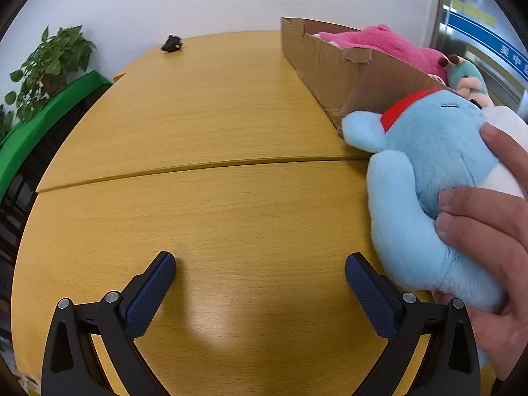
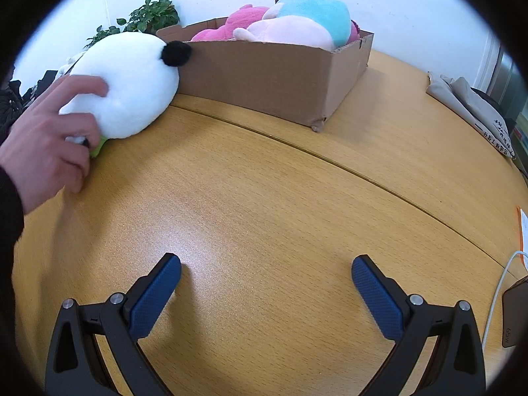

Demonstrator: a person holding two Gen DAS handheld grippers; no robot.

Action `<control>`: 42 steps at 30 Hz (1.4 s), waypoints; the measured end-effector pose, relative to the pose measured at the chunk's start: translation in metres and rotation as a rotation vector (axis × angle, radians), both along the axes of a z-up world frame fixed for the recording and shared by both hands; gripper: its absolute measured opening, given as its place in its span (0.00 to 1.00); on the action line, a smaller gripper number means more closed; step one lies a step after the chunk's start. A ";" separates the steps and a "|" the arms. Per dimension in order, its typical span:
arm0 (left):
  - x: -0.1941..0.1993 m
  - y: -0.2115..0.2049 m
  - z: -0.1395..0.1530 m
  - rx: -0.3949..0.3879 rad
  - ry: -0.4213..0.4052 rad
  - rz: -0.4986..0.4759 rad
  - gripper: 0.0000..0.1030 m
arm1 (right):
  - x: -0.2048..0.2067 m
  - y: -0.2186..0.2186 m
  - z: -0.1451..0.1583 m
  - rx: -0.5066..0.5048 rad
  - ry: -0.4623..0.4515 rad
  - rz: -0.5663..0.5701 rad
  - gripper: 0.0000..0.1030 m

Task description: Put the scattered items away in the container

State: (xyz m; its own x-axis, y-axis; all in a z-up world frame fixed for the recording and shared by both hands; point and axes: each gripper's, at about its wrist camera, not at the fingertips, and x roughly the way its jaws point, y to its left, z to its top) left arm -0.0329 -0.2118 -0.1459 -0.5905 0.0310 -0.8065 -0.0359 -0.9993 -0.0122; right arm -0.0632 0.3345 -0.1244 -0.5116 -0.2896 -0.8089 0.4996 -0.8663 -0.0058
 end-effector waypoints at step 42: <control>-0.009 -0.006 -0.002 0.000 -0.001 0.001 1.00 | 0.000 0.000 0.000 0.000 0.001 -0.007 1.00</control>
